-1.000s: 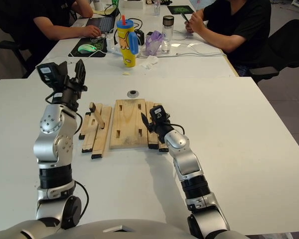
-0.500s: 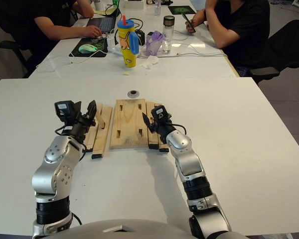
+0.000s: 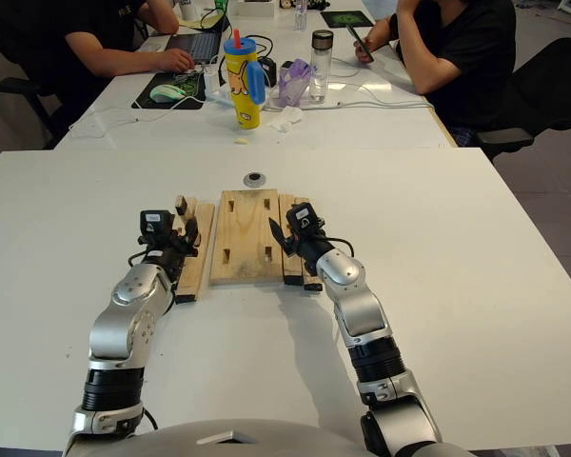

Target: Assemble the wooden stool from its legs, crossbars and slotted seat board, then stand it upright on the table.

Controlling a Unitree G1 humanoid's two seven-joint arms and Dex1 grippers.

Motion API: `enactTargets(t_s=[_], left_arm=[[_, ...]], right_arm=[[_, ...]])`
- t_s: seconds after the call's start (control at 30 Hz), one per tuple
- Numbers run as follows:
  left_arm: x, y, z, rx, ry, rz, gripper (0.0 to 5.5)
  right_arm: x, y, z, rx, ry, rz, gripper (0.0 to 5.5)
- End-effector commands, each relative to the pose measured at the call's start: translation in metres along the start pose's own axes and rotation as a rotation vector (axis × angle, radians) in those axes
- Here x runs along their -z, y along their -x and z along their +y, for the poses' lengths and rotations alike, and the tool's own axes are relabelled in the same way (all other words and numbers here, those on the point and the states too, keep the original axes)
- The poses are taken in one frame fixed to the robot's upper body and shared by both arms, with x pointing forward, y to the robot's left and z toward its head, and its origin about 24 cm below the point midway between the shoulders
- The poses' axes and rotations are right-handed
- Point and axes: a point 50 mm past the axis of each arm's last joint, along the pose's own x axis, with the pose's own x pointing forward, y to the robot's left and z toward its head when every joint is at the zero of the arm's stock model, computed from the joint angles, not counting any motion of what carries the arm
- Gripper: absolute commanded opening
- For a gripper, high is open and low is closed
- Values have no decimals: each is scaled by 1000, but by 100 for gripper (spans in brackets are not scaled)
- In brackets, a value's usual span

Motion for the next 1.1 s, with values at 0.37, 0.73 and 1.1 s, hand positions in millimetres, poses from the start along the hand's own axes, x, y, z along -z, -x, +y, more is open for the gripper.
enactTargets(t_s=[0.37, 0.73, 1.1], left_arm=[[-26, -8, 0, 1, 28, -123, 40], [-116, -10, -6, 286, 231, -427, 40], [-133, -14, 2, 1025, 708, -325, 40]], right_arm=[[-8, -5, -10, 31, -35, -37, 296], [-30, 10, -58, -101, -365, -226, 458], [-67, 49, -86, -632, -893, -374, 540]])
